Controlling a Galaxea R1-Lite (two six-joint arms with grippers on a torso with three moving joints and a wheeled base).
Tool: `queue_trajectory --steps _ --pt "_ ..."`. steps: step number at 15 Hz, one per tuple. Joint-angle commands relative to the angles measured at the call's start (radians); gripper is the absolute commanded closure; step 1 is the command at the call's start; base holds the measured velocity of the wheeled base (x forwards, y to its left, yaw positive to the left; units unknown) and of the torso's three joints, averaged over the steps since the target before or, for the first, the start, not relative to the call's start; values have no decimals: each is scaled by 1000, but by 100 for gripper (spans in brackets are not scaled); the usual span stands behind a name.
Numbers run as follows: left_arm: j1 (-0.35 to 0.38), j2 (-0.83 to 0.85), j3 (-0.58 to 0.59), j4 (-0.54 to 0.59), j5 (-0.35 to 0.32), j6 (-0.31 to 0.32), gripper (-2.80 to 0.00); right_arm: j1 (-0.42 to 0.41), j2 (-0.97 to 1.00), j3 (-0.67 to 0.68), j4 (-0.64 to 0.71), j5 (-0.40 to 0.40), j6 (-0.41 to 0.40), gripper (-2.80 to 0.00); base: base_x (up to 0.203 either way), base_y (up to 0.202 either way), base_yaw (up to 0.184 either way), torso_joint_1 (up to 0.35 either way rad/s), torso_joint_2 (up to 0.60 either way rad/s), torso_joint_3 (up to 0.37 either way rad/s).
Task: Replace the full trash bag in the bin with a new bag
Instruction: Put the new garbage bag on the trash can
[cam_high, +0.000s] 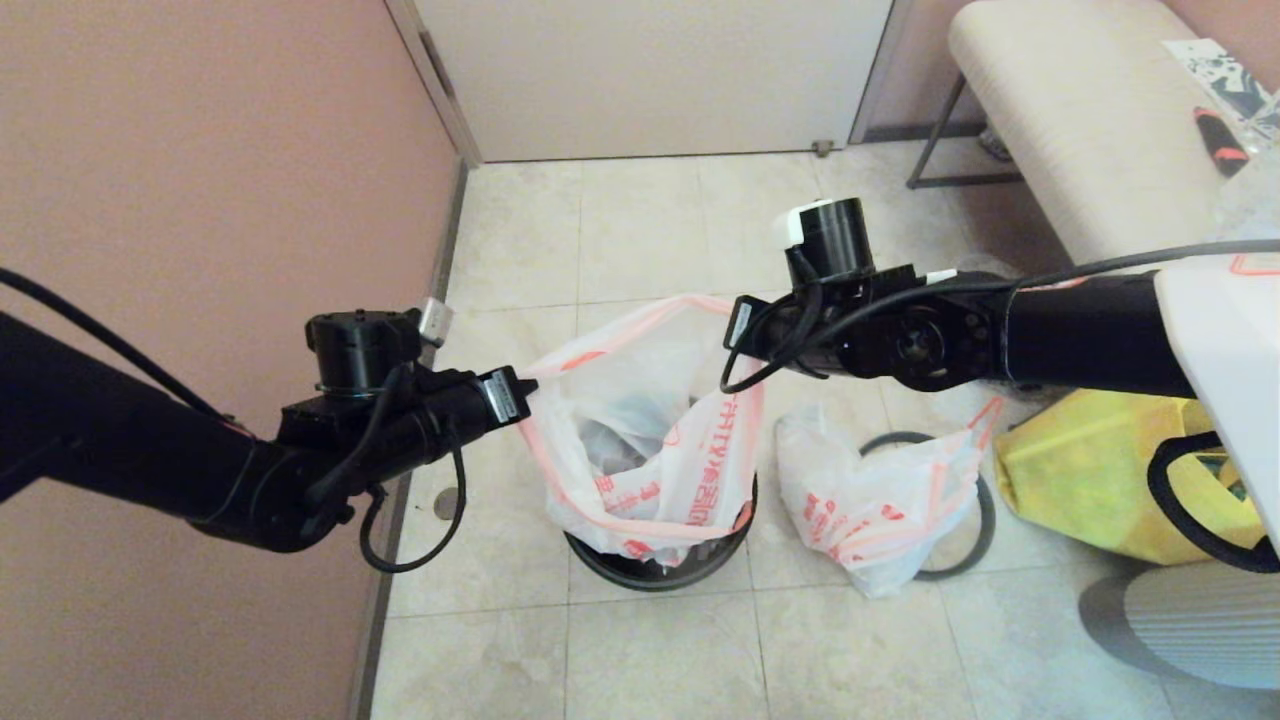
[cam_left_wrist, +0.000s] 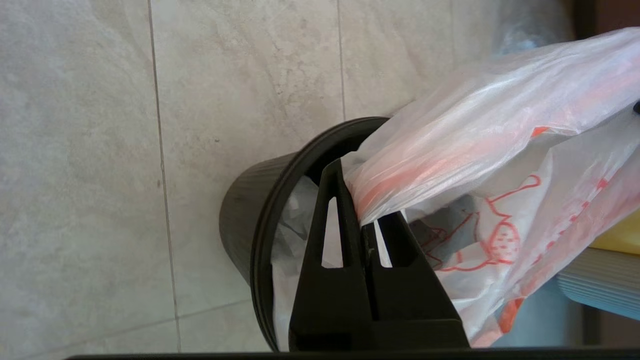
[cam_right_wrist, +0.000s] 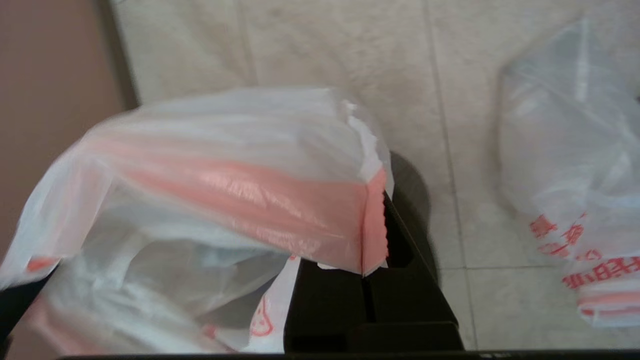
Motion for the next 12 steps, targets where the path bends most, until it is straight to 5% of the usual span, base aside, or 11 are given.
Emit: queue_trajectory --steps 1,7,12 --pt "1 75 -18 -20 5 0 0 -15 51 -14 -5 -2 3 0 0 0 0 0 0 0" --pt "32 203 31 -215 11 50 0 -40 137 -9 -114 21 -34 0 0 0 0 0 0 0" --pt "32 211 146 -221 25 89 0 -34 126 -43 7 22 -35 0 0 0 0 0 0 0"
